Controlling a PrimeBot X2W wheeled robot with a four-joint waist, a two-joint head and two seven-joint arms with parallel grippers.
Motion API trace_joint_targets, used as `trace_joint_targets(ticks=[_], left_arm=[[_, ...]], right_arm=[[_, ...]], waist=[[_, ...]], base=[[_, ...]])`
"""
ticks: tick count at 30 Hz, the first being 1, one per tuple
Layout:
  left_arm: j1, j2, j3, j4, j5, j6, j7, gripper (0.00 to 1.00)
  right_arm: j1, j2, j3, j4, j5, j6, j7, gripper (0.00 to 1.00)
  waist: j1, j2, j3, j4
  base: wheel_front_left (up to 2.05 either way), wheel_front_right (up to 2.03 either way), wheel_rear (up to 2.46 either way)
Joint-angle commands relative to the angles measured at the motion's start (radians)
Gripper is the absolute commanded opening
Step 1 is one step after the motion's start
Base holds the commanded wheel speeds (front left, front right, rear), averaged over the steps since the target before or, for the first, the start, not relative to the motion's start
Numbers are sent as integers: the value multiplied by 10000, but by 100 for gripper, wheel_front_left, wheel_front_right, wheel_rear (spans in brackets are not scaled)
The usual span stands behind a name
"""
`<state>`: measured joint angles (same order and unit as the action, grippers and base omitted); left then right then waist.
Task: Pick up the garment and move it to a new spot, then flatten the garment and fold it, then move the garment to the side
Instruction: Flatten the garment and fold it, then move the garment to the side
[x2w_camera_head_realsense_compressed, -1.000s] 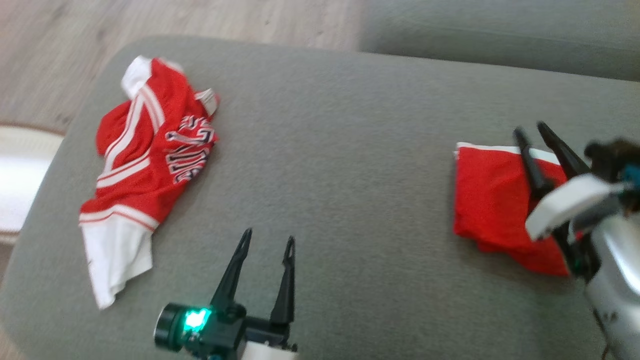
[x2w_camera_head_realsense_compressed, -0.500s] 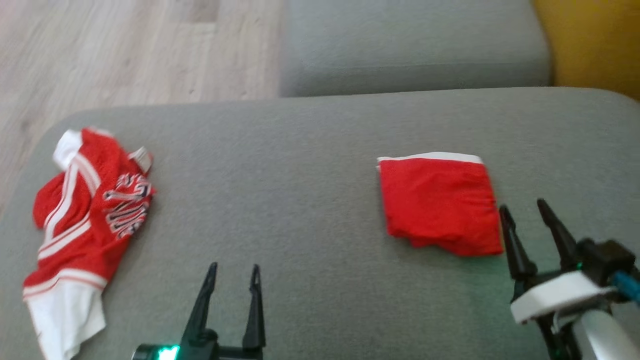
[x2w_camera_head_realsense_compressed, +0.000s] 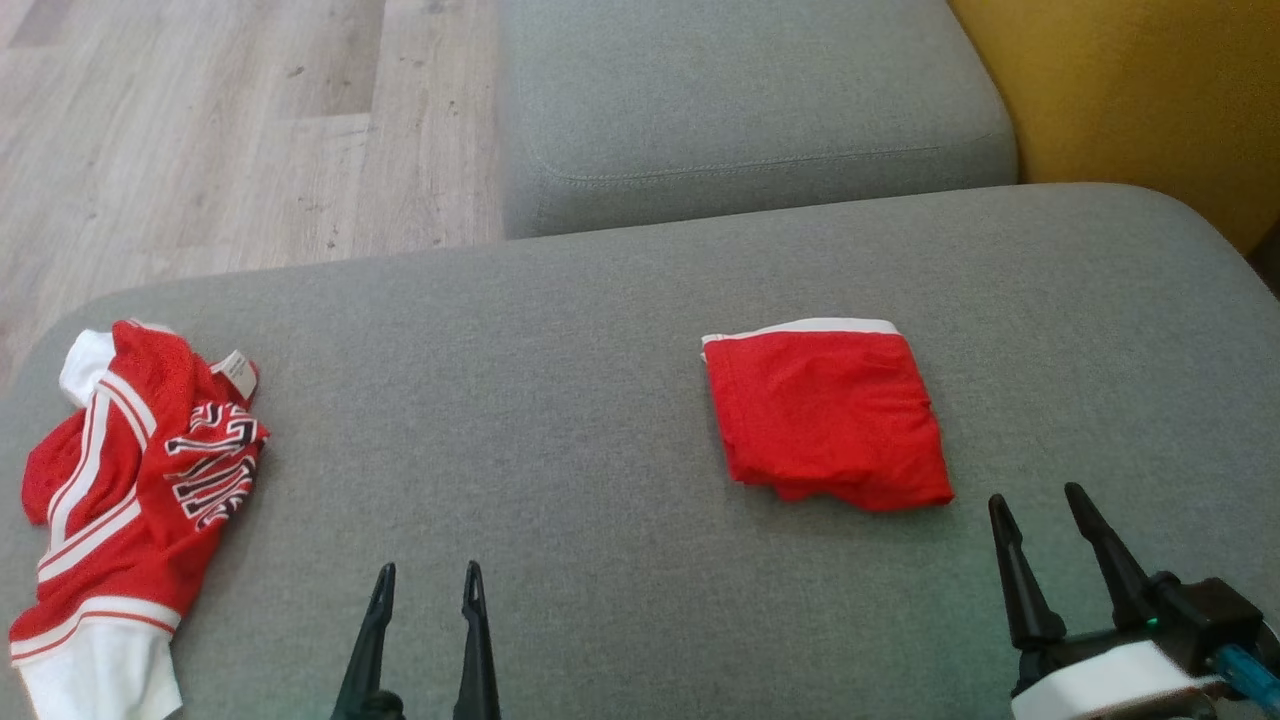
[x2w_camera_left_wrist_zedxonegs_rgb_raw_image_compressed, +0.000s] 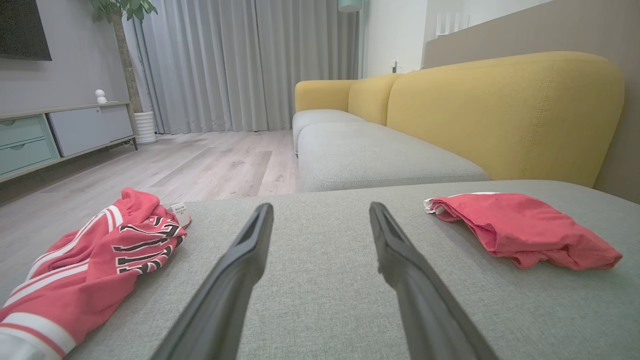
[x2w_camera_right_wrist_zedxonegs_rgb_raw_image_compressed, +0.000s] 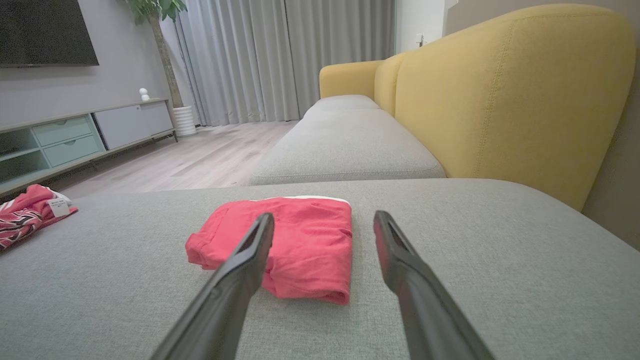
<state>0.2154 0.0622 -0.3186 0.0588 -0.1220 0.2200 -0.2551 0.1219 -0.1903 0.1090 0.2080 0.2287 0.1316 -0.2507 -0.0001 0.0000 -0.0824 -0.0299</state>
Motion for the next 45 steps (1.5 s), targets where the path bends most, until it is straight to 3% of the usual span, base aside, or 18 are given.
trace_joint_targets(ticks=[1, 21, 29, 38, 45], left_arm=[[-233, -58, 427, -332, 88, 25, -67, 100], [-53, -93, 498, -187, 250, -303, -67, 100], [-260, -101, 335, -210, 411, -467, -67, 100], [-1227, -113, -126, -247, 412, -737, -67, 100], [-1861, -117, -399, -118, 354, -835, -67, 100]], right_arm=[[-264, -90, 184, -365, 45, -9, -109, 100], [-74, -57, 241, -220, 74, -9, -110, 100], [-772, -318, 374, 302, 485, -9, -31, 100], [-3394, -1275, 275, 1263, 2598, -9, 2326, 100], [-4620, -2050, 482, 2476, 4114, -9, 4227, 100]], waist=[[1, 0, -24, -40], [1, 0, -101, 119], [1, 0, 565, 316], [1, 0, 2253, 871], [1, 0, 2782, 1286]], base=[[0, 0, 0], [0, 0, 0], [0, 0, 0], [0, 0, 0], [0, 0, 0]])
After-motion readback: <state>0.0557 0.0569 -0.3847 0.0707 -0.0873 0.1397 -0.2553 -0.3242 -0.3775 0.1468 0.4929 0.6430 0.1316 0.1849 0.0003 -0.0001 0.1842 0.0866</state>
